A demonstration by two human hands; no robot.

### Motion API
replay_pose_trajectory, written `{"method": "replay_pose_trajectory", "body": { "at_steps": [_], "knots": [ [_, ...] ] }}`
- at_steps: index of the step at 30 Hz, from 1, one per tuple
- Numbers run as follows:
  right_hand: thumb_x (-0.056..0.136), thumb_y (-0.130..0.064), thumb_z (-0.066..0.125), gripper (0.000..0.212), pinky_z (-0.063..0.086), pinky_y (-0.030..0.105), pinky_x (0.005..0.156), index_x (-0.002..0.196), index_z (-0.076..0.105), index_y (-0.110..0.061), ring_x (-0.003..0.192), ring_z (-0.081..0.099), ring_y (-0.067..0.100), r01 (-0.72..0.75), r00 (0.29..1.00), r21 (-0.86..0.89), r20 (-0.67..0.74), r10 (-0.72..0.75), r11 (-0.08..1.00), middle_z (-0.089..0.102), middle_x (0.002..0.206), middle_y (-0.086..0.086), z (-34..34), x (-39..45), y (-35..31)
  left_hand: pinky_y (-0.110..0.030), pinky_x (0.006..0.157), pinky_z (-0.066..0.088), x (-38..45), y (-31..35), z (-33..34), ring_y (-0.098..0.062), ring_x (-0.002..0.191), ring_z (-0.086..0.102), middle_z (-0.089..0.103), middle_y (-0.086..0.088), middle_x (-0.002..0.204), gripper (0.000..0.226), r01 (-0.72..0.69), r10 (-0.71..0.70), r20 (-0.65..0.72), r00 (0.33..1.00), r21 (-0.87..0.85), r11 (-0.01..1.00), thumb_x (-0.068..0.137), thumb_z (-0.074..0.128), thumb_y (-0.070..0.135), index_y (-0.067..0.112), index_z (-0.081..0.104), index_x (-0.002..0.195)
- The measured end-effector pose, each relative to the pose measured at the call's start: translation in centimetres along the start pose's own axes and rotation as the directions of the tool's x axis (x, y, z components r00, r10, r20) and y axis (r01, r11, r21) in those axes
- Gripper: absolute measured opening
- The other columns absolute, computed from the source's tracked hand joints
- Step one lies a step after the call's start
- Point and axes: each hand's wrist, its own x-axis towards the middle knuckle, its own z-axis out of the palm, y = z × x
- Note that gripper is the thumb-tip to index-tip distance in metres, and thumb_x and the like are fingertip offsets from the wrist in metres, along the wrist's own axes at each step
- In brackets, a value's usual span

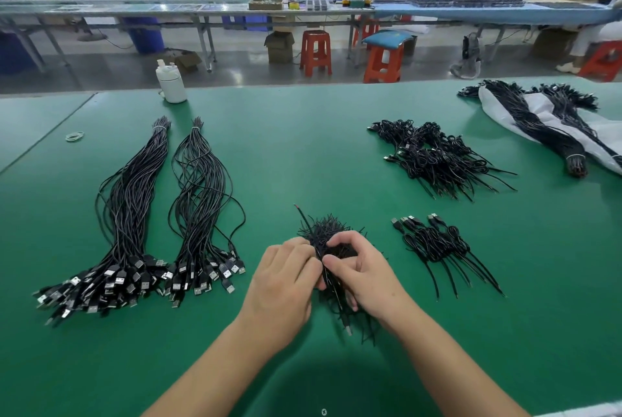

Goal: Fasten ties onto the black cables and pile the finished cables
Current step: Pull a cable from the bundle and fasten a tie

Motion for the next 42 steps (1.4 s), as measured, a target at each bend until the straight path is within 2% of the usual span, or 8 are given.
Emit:
{"method": "replay_pose_trajectory", "body": {
  "at_steps": [4,11,15,19,24,33,37,42],
  "knots": [
    [0.104,-0.012,0.046,0.016,0.042,0.022,0.042,0.105,0.062,-0.015,0.041,0.048,0.017,0.037,0.999,-0.023,0.027,-0.036,0.999,0.072,0.073,0.009,-0.1,-0.1,-0.3,-0.028,0.086,0.046,0.5,0.4,-0.6,-0.017,0.096,0.058,0.058,0.001,0.098,0.008,0.259,-0.241,0.1,0.965,-0.234,0.937,0.09,0.052,0.009,0.012,0.059,0.088],
    [0.096,-0.008,0.062,0.014,0.048,0.026,0.056,0.107,0.069,-0.014,0.058,0.049,0.019,0.049,0.992,-0.1,0.123,-0.037,0.994,0.059,0.078,0.011,-0.5,-0.3,0.3,-0.026,0.07,0.045,1.1,-0.4,-0.9,-0.006,0.073,0.055,0.062,0.012,0.08,0.017,0.679,-0.552,0.405,0.729,-0.325,0.658,0.093,0.062,0.018,0.026,0.054,0.08],
    [0.095,-0.021,0.066,0.012,0.042,0.025,0.053,0.092,0.07,-0.01,0.053,0.051,0.019,0.04,0.999,-0.252,0.028,-0.034,0.967,0.053,0.078,0.027,-0.6,-0.2,0.6,-0.034,0.077,0.044,1.0,0.1,-0.5,-0.016,0.085,0.051,0.056,0.008,0.088,0.013,0.547,-0.465,0.35,0.814,-0.191,0.815,0.092,0.058,0.016,0.021,0.05,0.084],
    [0.099,-0.022,0.059,0.023,0.042,0.027,0.051,0.077,0.06,-0.014,0.042,0.049,0.014,-0.03,0.999,-0.247,0.027,0.038,0.968,0.055,0.052,-0.001,-0.5,0.0,0.7,-0.036,0.068,0.046,1.1,0.5,-0.5,-0.025,0.083,0.053,0.053,0.001,0.085,0.021,0.282,-0.261,0.266,0.928,-0.042,0.959,0.074,0.064,0.001,0.017,0.051,0.08],
    [0.098,-0.019,0.06,0.015,0.039,0.024,0.043,0.11,0.051,-0.021,0.036,0.043,0.014,-0.038,0.999,-0.092,-0.038,0.034,0.995,0.056,0.05,-0.006,-0.3,0.1,0.5,-0.037,0.071,0.05,1.1,0.7,-0.4,-0.03,0.1,0.063,0.062,-0.006,0.089,0.023,0.048,-0.063,0.229,0.971,0.072,0.996,0.073,0.041,0.006,0.012,0.061,0.083],
    [0.095,0.003,0.058,0.034,0.055,0.027,0.064,0.113,0.067,-0.024,0.071,0.06,0.012,-0.009,0.995,-0.041,0.102,0.013,0.999,0.065,0.085,0.005,-0.2,-0.5,0.2,-0.02,0.07,0.034,1.0,-0.4,0.0,-0.01,0.081,0.047,0.052,0.011,0.083,0.018,0.526,-0.46,0.272,0.845,-0.271,0.806,0.089,0.062,0.007,0.021,0.052,0.082],
    [0.091,-0.013,0.071,0.02,0.044,0.024,0.058,0.08,0.07,-0.03,0.056,0.05,0.001,0.107,0.993,-0.274,-0.024,-0.118,0.956,0.058,0.089,0.002,-0.5,-0.1,0.1,-0.029,0.073,0.038,1.3,-0.1,-0.5,-0.016,0.08,0.046,0.05,0.009,0.081,0.02,0.448,-0.39,0.255,0.885,-0.236,0.862,0.086,0.063,0.005,0.019,0.05,0.081],
    [0.097,-0.021,0.062,0.029,0.036,0.025,0.046,0.068,0.06,-0.023,0.04,0.041,0.013,0.048,0.999,-0.26,0.004,-0.048,0.965,0.05,0.05,-0.004,-0.5,0.0,0.1,-0.035,0.068,0.037,1.2,0.2,-0.5,-0.026,0.081,0.051,0.055,0.002,0.084,0.018,0.172,-0.172,0.186,0.967,0.017,0.985,0.074,0.065,0.004,0.016,0.054,0.081]
  ]
}}
